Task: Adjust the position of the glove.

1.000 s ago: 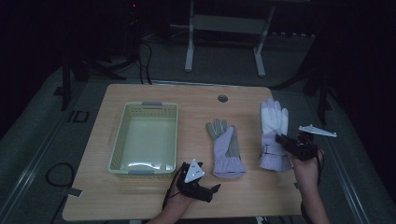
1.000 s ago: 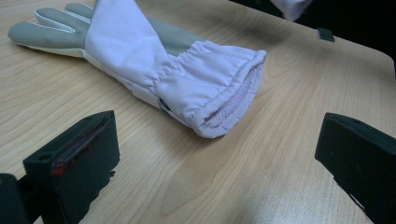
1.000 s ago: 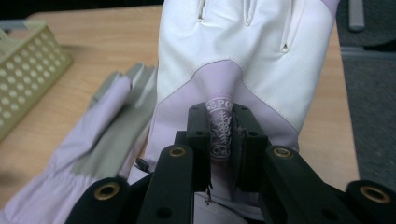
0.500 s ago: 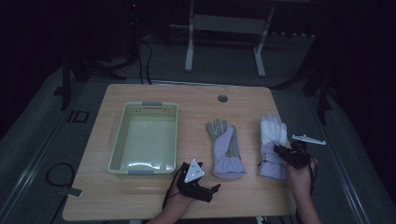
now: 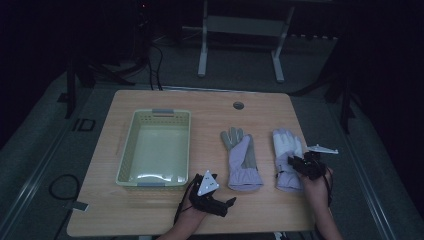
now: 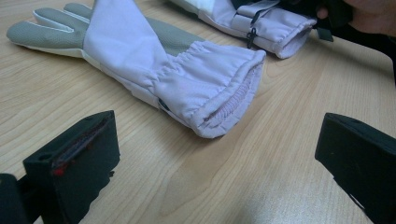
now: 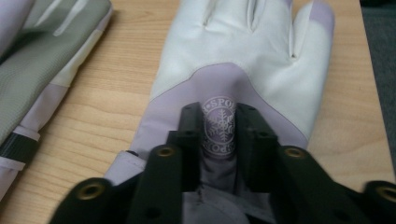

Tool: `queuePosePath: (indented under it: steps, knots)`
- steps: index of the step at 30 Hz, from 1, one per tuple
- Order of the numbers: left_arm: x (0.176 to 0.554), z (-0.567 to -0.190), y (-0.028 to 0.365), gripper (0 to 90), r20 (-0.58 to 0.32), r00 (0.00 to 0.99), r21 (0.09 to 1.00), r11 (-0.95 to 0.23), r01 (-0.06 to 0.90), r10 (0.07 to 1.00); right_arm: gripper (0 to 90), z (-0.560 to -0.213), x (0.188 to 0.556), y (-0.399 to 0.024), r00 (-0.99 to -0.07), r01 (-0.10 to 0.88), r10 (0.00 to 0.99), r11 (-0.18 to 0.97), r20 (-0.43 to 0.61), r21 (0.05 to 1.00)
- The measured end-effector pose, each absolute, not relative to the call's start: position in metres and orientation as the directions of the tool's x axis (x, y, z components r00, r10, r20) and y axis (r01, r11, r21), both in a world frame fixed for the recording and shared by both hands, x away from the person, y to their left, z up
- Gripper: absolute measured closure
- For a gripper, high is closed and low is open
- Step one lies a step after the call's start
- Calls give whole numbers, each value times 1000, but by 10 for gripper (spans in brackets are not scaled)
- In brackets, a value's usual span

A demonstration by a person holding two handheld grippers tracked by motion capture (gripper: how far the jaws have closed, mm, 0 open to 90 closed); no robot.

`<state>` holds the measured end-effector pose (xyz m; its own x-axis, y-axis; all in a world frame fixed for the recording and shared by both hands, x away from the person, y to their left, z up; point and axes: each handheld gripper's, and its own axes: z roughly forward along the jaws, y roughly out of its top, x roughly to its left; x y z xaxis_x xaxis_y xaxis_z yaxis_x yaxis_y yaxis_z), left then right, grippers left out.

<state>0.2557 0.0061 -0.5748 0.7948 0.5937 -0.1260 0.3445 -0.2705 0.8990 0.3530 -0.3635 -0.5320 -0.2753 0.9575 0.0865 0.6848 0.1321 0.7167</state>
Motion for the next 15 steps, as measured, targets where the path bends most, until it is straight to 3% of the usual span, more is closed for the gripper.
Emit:
queuePosePath:
  steps: [7,15]
  knots:
    - [256,-575,6,1,-127,794,899,-270,345,594,537,-518,353,-376,-406,622,912,228,59,749]
    - [256,-575,6,1,-130,793,898,-268,348,595,514,-524,356,-384,-465,639,881,265,89,722]
